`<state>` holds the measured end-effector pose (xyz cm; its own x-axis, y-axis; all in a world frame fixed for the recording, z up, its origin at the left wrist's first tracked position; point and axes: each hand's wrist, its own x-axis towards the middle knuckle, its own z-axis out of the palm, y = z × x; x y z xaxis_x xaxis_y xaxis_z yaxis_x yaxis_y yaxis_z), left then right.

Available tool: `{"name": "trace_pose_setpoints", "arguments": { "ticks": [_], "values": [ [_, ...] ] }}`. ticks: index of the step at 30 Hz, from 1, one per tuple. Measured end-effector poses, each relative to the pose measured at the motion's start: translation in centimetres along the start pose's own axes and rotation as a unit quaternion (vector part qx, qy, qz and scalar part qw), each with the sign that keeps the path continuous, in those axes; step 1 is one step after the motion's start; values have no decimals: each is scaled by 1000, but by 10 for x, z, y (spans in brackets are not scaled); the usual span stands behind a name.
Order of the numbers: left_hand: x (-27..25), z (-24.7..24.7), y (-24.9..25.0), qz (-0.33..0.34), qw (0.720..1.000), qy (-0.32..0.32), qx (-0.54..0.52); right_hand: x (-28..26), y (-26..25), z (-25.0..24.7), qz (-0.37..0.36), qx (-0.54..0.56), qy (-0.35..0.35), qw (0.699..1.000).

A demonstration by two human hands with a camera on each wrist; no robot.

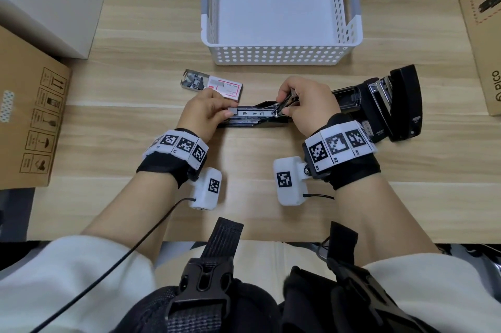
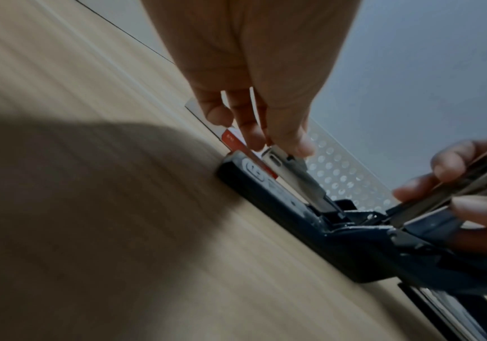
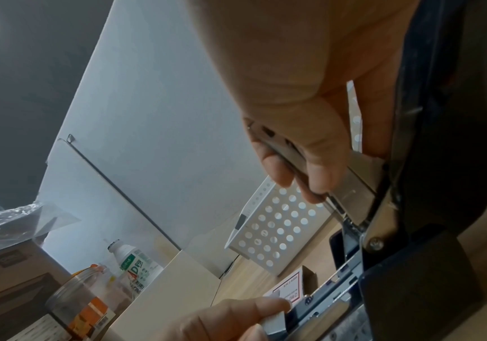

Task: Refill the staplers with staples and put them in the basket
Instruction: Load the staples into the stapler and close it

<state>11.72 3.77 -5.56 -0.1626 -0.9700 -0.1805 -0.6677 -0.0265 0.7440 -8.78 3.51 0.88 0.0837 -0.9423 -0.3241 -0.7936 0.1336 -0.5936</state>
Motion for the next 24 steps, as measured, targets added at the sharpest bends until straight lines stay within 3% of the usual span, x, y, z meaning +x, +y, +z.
{"name": "trace_pose_setpoints", "arguments": {
  "ticks": [16, 24],
  "values": [
    [-2, 5, -7, 10, 1000, 5, 7, -1, -1, 0, 4, -2, 4, 1000],
    [-1, -5, -5, -34, 999, 8, -5, -1, -1, 0, 4, 1, 5, 1000]
  ]
}}
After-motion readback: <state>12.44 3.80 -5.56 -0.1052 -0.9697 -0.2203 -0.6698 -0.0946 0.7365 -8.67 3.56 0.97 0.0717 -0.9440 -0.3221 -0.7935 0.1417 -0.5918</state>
